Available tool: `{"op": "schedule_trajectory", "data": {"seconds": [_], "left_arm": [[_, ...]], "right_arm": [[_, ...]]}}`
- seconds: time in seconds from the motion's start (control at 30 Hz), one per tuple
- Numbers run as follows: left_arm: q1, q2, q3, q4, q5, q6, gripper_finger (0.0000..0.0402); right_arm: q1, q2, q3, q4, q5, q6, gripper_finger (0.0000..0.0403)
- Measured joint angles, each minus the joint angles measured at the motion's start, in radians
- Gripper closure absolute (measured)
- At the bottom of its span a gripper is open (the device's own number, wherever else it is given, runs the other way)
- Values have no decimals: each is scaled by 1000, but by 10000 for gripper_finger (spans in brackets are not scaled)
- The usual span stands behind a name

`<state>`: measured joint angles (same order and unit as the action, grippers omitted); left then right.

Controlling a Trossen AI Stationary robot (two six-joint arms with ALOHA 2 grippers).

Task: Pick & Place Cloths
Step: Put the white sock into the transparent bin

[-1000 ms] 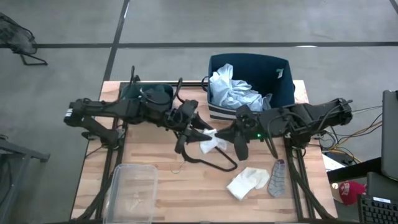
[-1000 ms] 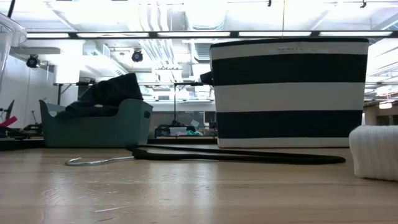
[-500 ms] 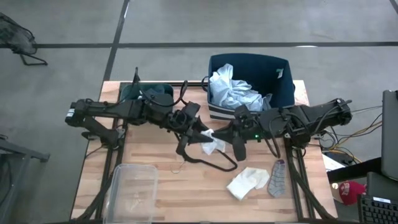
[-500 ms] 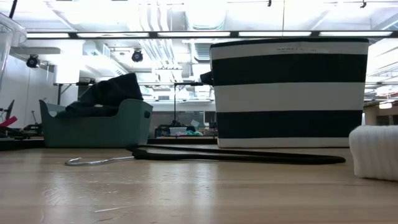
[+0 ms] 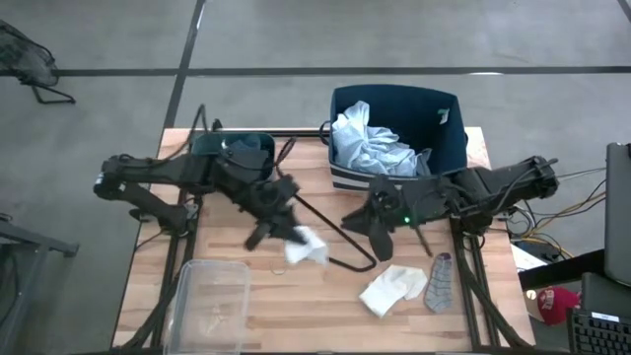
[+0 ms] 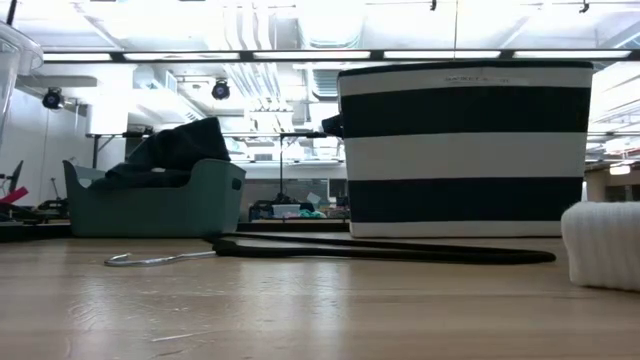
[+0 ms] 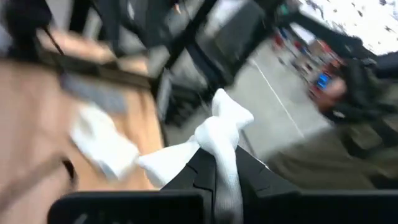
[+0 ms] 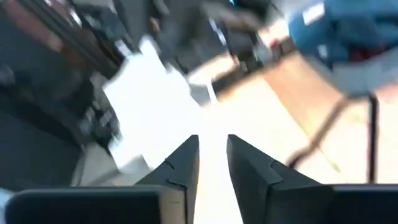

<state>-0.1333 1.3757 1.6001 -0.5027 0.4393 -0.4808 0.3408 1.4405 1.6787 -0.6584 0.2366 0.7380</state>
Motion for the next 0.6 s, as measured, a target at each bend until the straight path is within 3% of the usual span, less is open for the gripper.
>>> {"op": "schedule_trajectory", "data": {"seconds": [0.13, 0.23, 0.43, 0.6], "left_arm": [[-46, -53, 0, -198, 117, -136, 384], [-116, -82, 0, -332, 121, -242, 379], [-287, -76, 0, -557, 119, -448, 378], [-390, -43, -2, -735, 96, -512, 377]], "right_arm": [[7, 0, -23, -193, -9, 45, 291], [11, 4, -79, -292, -9, 102, 271], [20, 4, -221, -330, -75, 179, 242], [21, 4, -339, -299, -112, 238, 224]]}}
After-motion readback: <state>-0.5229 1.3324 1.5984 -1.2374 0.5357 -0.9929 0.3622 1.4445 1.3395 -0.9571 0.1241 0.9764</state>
